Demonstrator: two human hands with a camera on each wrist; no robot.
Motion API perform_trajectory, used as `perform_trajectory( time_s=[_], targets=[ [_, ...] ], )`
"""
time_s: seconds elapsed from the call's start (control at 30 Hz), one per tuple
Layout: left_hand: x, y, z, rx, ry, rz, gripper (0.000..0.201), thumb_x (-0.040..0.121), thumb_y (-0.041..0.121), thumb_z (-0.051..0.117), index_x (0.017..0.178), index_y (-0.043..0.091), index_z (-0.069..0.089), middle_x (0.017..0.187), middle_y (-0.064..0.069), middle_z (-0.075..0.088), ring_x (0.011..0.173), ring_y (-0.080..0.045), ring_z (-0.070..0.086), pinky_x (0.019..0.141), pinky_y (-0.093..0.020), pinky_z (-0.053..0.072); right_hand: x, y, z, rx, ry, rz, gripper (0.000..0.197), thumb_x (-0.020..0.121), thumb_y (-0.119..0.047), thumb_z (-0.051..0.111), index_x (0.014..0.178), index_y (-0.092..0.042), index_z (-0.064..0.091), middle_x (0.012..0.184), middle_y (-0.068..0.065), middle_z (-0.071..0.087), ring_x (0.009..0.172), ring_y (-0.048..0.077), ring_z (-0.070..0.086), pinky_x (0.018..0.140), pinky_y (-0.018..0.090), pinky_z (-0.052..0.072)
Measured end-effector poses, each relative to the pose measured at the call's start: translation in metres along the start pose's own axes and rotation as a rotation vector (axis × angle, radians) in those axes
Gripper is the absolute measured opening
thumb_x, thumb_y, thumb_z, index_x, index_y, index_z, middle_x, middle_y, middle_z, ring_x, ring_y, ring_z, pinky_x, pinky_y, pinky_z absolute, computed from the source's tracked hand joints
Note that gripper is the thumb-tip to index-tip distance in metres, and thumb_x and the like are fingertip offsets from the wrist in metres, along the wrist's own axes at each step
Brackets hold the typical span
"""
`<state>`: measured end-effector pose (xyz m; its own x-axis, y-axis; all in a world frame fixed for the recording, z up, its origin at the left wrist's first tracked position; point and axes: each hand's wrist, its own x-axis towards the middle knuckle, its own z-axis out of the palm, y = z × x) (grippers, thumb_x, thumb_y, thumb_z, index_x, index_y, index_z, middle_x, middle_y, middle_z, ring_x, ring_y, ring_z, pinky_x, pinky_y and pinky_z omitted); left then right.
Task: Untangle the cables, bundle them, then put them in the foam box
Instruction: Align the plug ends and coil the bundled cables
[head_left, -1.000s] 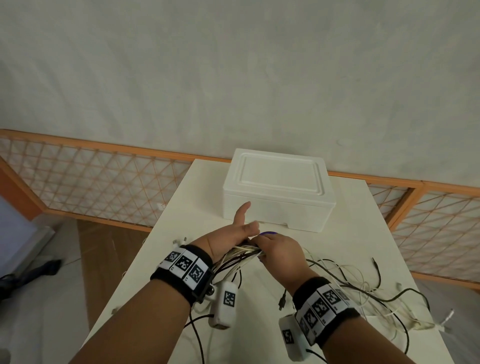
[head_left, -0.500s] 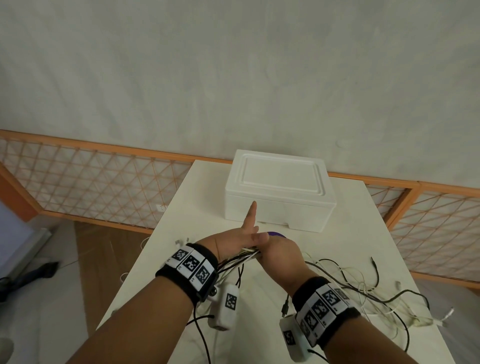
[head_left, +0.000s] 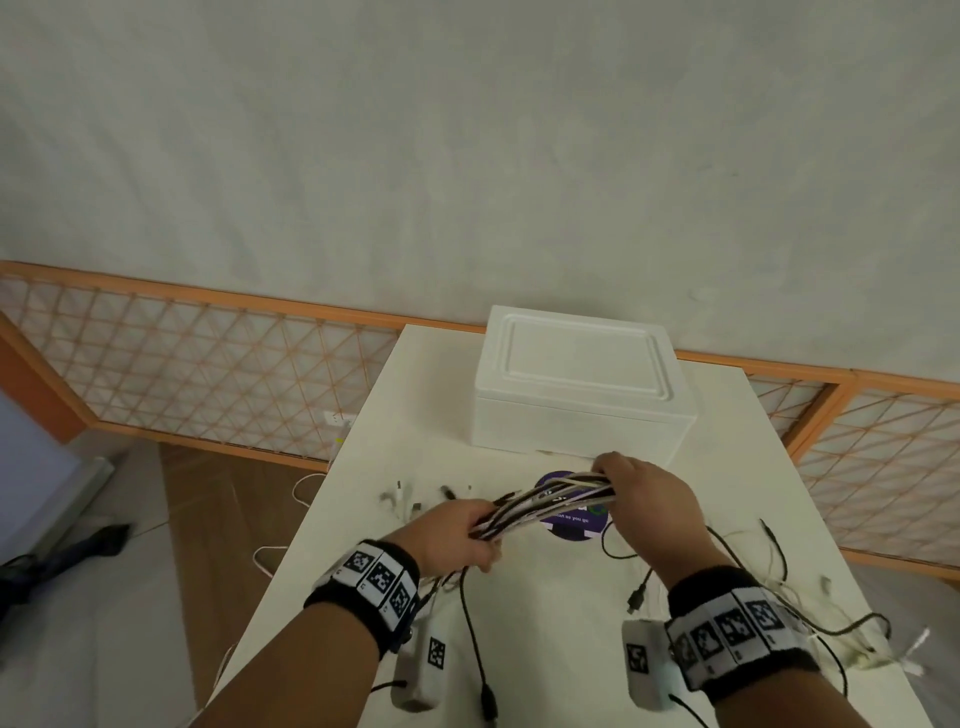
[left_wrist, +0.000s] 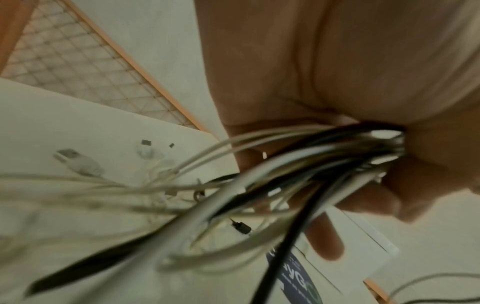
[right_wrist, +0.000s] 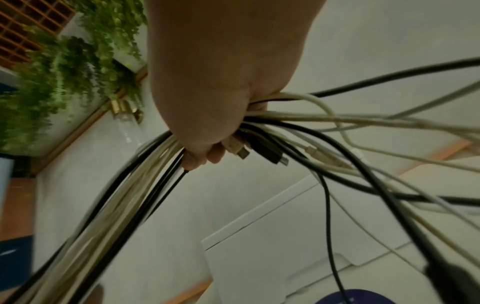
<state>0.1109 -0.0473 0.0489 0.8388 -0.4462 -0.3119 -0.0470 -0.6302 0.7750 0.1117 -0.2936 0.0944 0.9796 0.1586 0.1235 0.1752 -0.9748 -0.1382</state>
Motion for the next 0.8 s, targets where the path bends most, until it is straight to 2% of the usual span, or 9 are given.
perform_trajectory(
  time_s=[0.17, 0.23, 0.27, 0.33, 0.43, 0.5, 0.57, 0.7, 0.8],
  targets=[
    [0.004, 0.001, -0.006, 0.398, 0.196, 0.071, 0.017, 0.094, 0.037, 0.052, 0.096, 0.021, 0.056, 0.089, 0.001, 0.063, 0.083, -0.018, 0.058, 0.066, -0.029, 0.04, -0.008, 0.013, 0.003, -0.018, -0.202, 0.097, 0.03, 0.09, -0.036, 0.053, 0.118, -0.026, 0.049, 0.11, -0.005, 0.063, 0.097, 0.017, 0.059, 0.071, 0.026, 0.041],
    [0.008, 0.007, -0.006, 0.582, 0.225, 0.094, 0.019, 0.095, 0.031, 0.049, 0.104, 0.016, 0.055, 0.099, -0.005, 0.064, 0.092, -0.025, 0.058, 0.071, -0.031, 0.039, -0.007, 0.013, 0.0, -0.023, -0.433, 0.107, 0.085, 0.076, -0.045, 0.07, 0.142, -0.018, 0.026, 0.139, 0.001, 0.044, 0.125, 0.021, 0.044, 0.099, 0.036, 0.039],
    [0.009, 0.01, -0.006, 0.642, 0.222, 0.101, 0.019, 0.095, 0.029, 0.048, 0.106, 0.015, 0.054, 0.101, -0.007, 0.064, 0.093, -0.027, 0.059, 0.072, -0.032, 0.039, -0.006, 0.009, -0.006, -0.009, -0.511, 0.095, 0.112, 0.068, -0.048, 0.077, 0.15, -0.016, 0.007, 0.151, 0.003, 0.027, 0.137, 0.024, 0.029, 0.111, 0.044, 0.027],
    [0.01, 0.016, -0.004, 0.706, 0.206, 0.115, 0.021, 0.095, 0.028, 0.047, 0.109, 0.014, 0.054, 0.102, -0.008, 0.065, 0.093, -0.029, 0.059, 0.074, -0.034, 0.041, -0.002, -0.009, -0.02, -0.002, -0.494, 0.004, 0.133, 0.063, -0.052, 0.079, 0.149, -0.019, -0.017, 0.158, 0.002, 0.002, 0.146, 0.025, 0.003, 0.116, 0.051, 0.003],
    [0.013, 0.025, 0.001, 0.752, 0.198, 0.153, 0.023, 0.095, 0.026, 0.045, 0.11, 0.011, 0.055, 0.101, -0.011, 0.066, 0.092, -0.031, 0.062, 0.073, -0.036, 0.044, 0.008, -0.053, -0.017, -0.013, -0.369, -0.218, 0.117, 0.071, -0.044, 0.072, 0.15, -0.018, -0.009, 0.157, 0.005, 0.011, 0.145, 0.024, 0.009, 0.118, 0.047, 0.001],
    [0.014, 0.029, 0.004, 0.723, 0.166, 0.152, 0.023, 0.095, 0.02, 0.045, 0.107, 0.007, 0.059, 0.099, -0.013, 0.067, 0.09, -0.031, 0.063, 0.069, -0.033, 0.042, 0.014, -0.079, 0.002, 0.012, -0.374, -0.287, 0.097, 0.077, -0.025, 0.064, 0.15, -0.017, 0.002, 0.14, 0.008, 0.043, 0.13, 0.025, 0.041, 0.112, 0.043, 0.028],
    [0.014, 0.027, 0.003, 0.661, 0.127, 0.107, 0.022, 0.092, 0.016, 0.047, 0.103, 0.005, 0.063, 0.098, -0.014, 0.068, 0.089, -0.029, 0.063, 0.068, -0.03, 0.04, 0.015, -0.091, 0.018, 0.099, -0.426, -0.228, 0.086, 0.08, -0.017, 0.061, 0.149, -0.019, 0.01, 0.121, 0.005, 0.059, 0.11, 0.024, 0.057, 0.092, 0.038, 0.048],
    [0.006, 0.012, -0.003, 0.504, 0.146, 0.097, 0.022, 0.085, 0.016, 0.058, 0.106, 0.012, 0.063, 0.098, -0.009, 0.068, 0.088, -0.025, 0.064, 0.074, -0.031, 0.049, 0.017, -0.095, 0.032, 0.223, -0.53, -0.148, 0.084, 0.075, -0.029, 0.075, 0.142, -0.017, 0.026, 0.12, 0.004, 0.061, 0.109, 0.023, 0.058, 0.089, 0.035, 0.048],
    [-0.003, -0.006, -0.01, 0.352, 0.231, 0.079, 0.037, 0.077, 0.02, 0.068, 0.11, 0.018, 0.05, 0.099, -0.002, 0.064, 0.09, -0.023, 0.061, 0.076, -0.035, 0.051, 0.02, -0.096, 0.028, 0.156, -0.527, -0.132, 0.049, 0.079, -0.043, 0.071, 0.114, -0.013, 0.054, 0.102, 0.002, 0.062, 0.097, 0.021, 0.059, 0.077, 0.03, 0.045]
  ],
)
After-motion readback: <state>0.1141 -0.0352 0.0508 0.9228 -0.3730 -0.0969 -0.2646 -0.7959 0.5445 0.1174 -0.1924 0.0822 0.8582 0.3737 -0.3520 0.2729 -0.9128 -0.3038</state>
